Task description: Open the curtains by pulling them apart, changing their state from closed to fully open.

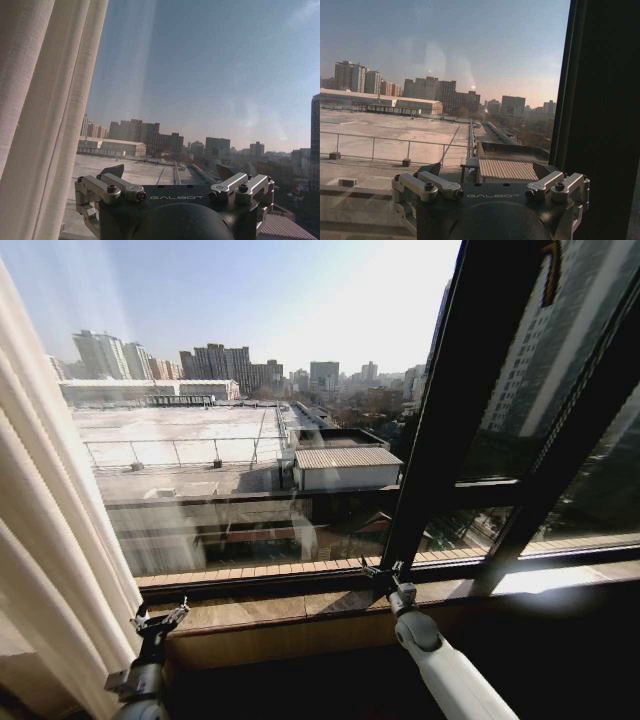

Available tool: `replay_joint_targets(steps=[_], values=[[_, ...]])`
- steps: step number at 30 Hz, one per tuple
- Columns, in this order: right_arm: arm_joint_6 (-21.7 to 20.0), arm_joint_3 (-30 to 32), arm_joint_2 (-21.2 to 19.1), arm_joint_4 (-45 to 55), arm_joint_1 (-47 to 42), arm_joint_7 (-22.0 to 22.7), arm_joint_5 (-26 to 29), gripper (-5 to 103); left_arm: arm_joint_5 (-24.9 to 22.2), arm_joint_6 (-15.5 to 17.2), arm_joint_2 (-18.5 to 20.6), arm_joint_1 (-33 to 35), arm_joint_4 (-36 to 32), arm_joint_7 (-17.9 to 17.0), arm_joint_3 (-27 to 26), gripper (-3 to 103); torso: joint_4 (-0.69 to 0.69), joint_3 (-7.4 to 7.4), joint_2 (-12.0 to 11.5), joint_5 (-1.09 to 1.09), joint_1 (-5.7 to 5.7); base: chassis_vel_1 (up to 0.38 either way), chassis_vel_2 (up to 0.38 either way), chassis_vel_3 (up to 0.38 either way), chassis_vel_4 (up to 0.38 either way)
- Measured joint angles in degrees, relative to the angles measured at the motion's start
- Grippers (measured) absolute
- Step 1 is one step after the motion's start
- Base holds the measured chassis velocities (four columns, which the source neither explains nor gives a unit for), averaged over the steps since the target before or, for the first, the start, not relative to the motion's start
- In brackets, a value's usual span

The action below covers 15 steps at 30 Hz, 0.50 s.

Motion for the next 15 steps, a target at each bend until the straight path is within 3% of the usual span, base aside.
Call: replay_joint_targets(steps=[15], values=[[0.0, 0.0, 0.0, 0.0, 0.0, 0.0, 0.0, 100, 0.5, 0.0, -0.1, -0.5, 0.8, -0.3, 0.1, 100, 0.0, 0.0, 0.0, 0.0, 0.01, 0.0, 0.0, 0.0, 0.0]])
